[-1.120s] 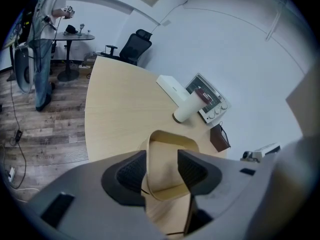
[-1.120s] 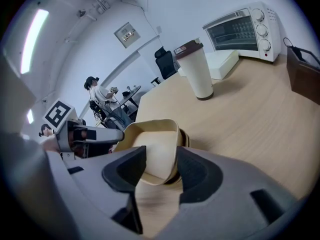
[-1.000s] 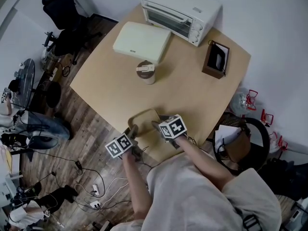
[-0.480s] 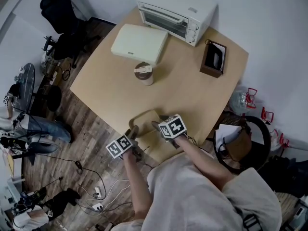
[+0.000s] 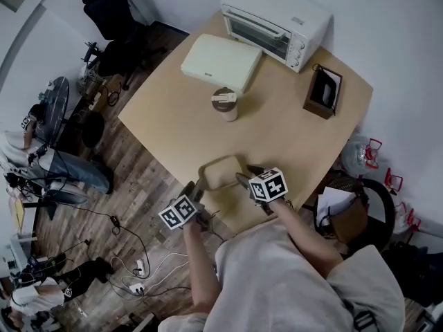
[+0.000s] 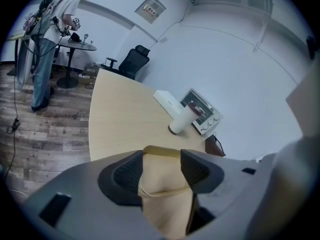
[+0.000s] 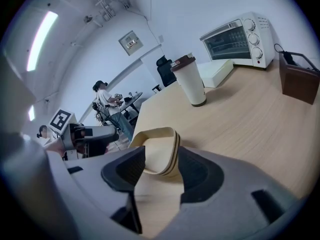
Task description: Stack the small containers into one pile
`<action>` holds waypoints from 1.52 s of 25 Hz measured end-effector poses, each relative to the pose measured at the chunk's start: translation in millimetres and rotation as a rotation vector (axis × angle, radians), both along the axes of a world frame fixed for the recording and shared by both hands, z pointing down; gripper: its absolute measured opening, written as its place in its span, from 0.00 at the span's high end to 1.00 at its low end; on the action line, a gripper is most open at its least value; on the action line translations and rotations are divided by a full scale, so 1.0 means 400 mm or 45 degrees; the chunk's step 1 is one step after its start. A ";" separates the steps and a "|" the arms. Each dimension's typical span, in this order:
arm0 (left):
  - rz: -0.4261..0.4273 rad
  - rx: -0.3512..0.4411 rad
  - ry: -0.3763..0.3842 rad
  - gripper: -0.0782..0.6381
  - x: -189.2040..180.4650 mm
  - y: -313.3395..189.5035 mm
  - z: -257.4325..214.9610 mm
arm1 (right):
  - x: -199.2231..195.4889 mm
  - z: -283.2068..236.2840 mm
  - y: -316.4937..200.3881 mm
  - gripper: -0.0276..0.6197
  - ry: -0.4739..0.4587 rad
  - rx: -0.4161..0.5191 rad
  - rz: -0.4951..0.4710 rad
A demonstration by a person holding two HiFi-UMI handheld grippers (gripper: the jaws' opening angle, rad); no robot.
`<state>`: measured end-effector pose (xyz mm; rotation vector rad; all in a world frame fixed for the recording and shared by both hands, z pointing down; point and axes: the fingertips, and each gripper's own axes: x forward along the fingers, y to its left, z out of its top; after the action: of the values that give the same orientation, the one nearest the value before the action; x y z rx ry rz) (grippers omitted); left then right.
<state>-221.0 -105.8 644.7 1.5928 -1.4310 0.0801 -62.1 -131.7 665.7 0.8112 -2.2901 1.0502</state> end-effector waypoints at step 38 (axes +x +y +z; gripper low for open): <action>0.028 0.273 -0.379 0.57 0.191 0.461 -0.098 | 0.100 -0.038 0.362 0.63 0.000 0.274 -0.049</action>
<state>-144.7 78.6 605.5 1.8297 -1.6959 0.1887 -22.3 13.1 650.3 0.8459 -2.4376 0.7964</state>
